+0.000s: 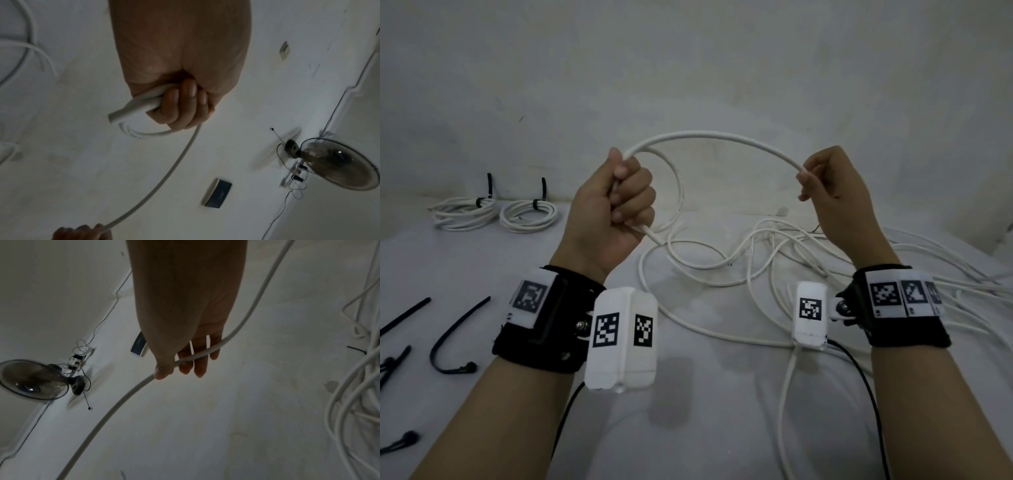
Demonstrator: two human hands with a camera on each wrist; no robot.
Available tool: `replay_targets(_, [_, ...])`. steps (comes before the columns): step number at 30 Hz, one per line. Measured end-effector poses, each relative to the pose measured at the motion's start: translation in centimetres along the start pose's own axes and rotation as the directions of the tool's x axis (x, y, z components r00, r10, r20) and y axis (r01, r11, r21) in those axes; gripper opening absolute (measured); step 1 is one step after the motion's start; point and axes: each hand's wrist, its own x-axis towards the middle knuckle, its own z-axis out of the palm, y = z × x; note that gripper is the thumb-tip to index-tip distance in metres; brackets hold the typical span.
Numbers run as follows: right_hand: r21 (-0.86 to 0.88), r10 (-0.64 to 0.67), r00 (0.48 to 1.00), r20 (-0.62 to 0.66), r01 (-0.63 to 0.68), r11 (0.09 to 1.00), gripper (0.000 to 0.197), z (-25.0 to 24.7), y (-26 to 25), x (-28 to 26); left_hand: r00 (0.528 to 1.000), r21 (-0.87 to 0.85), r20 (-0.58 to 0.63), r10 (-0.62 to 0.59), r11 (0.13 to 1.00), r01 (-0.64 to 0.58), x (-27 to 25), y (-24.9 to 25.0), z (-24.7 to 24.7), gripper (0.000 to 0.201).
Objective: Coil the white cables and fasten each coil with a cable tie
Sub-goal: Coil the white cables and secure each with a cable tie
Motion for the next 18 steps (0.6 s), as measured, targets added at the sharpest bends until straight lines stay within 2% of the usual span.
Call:
replay_targets(6, [-0.078, -0.028, 0.994, 0.107, 0.036, 0.996, 0.011, 0.2, 0.0, -0.5, 0.996, -0.125, 0.025, 0.086, 0.989, -0.082, 0.0, 1.0, -0.8, 0.044])
replay_targets(12, [-0.253, -0.022, 0.978, 0.206, 0.075, 0.964, 0.006, 0.3, -1.5, -0.7, 0.987, -0.162, -0.037, 0.157, 0.974, -0.161, 0.2, 0.9, -1.0, 0.051])
replay_targets(15, [-0.369, -0.058, 0.950, 0.308, 0.175, 0.913, 0.008, 0.5, -3.5, -0.9, 0.974, -0.113, -0.122, 0.189, 0.973, -0.202, 0.3, 0.9, -0.7, 0.055])
replay_targets(18, [-0.455, -0.038, 0.901, 0.433, 0.254, 0.854, 0.001, 1.0, -6.6, -1.3, 0.966, -0.066, -0.172, 0.192, 0.976, -0.206, 0.3, 0.9, -0.3, 0.054])
